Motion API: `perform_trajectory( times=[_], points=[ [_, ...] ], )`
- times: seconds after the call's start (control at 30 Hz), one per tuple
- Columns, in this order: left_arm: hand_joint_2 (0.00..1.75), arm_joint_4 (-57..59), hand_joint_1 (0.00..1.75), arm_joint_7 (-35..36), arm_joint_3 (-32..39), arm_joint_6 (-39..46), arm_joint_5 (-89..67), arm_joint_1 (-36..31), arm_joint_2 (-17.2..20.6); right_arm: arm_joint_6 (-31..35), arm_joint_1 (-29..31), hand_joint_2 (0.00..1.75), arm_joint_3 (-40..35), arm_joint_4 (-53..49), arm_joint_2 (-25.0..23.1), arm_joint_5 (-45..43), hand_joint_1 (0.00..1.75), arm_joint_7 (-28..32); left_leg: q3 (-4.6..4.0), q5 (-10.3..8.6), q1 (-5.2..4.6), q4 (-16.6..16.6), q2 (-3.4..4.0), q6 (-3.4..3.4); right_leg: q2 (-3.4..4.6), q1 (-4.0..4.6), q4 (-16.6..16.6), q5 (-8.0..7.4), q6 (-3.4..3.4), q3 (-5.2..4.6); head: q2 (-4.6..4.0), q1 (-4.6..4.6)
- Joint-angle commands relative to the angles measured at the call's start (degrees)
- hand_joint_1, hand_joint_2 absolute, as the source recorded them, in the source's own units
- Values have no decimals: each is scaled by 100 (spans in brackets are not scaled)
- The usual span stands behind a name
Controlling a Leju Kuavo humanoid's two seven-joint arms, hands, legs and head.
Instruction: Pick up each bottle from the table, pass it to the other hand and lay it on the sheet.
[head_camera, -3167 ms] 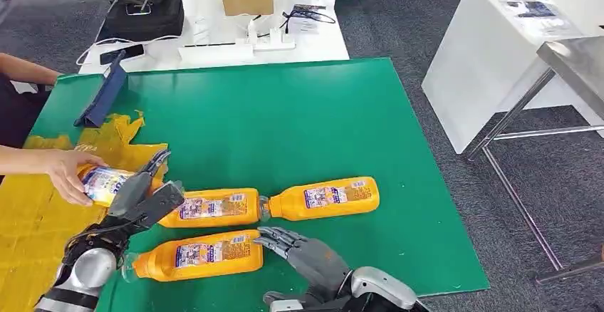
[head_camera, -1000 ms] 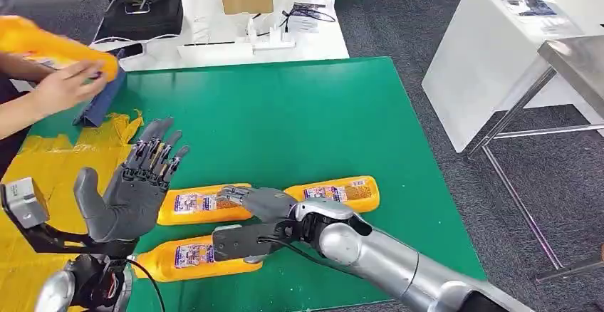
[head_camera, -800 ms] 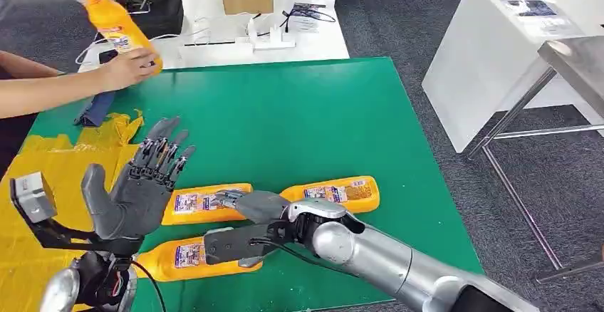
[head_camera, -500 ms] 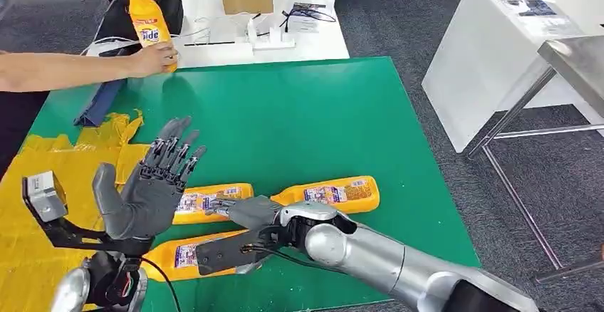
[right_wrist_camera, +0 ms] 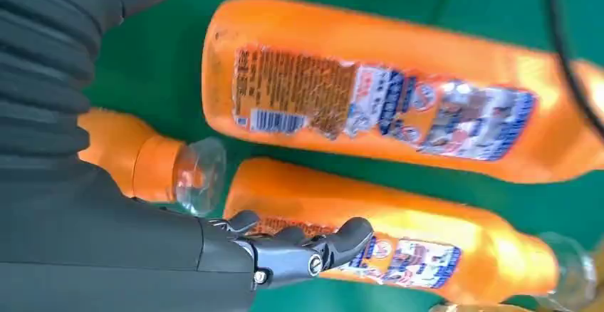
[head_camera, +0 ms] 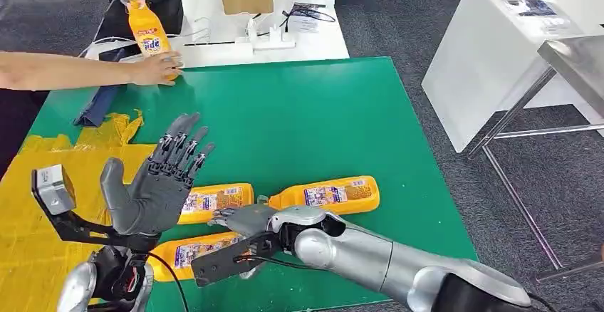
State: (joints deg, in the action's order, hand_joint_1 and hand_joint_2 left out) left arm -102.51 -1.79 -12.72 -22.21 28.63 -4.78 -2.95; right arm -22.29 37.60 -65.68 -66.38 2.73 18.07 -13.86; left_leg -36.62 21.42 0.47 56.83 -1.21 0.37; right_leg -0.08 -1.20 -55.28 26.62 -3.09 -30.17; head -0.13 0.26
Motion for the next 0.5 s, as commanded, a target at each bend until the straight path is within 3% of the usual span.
perform_trajectory(
  times=[0.03,0.5],
  points=[
    [0,379,0,11,-134,-27,53,-254,-37,72,321,175,-504,788,-125,173,0,90,7,2,3,2,4,-1,-4,5,0,3,13,10,0,0],
    [0,487,0,145,-271,-80,331,-387,-56,40,315,175,-519,1239,-329,229,0,238,9,3,3,6,8,-1,-3,7,-4,4,17,11,0,0]
  ],
)
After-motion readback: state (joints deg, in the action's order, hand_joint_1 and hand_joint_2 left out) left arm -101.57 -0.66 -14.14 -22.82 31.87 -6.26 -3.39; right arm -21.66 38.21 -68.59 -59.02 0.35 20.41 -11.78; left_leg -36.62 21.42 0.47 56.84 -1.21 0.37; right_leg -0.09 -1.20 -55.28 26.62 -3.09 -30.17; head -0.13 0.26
